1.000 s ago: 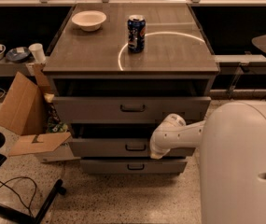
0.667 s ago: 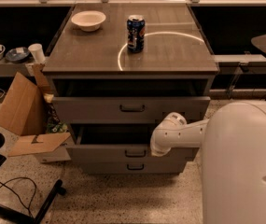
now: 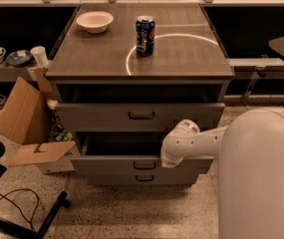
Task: Open middle drawer
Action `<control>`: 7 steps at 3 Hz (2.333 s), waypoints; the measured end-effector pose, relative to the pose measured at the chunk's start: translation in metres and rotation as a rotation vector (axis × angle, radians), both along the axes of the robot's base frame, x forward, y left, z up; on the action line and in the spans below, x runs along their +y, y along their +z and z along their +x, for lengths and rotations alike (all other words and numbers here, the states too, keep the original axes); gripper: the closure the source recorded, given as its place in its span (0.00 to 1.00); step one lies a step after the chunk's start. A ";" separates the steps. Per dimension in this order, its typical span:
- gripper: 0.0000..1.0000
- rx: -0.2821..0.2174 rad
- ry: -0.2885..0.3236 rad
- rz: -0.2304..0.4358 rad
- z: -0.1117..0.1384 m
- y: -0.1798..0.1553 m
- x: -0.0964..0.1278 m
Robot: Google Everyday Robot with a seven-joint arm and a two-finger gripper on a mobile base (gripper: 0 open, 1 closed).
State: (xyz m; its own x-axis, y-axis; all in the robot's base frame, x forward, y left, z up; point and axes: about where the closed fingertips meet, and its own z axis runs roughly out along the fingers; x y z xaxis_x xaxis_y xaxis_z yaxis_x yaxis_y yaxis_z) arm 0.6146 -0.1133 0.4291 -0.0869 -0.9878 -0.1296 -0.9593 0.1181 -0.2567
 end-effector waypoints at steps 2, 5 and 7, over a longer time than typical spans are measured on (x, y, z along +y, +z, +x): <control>1.00 0.035 -0.042 -0.028 -0.021 0.001 -0.016; 1.00 0.062 -0.081 -0.046 -0.041 0.001 -0.020; 0.82 0.071 -0.100 -0.051 -0.050 0.004 -0.021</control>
Offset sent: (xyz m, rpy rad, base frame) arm -0.5298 -0.2208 0.0520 -0.4097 0.7252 -0.9056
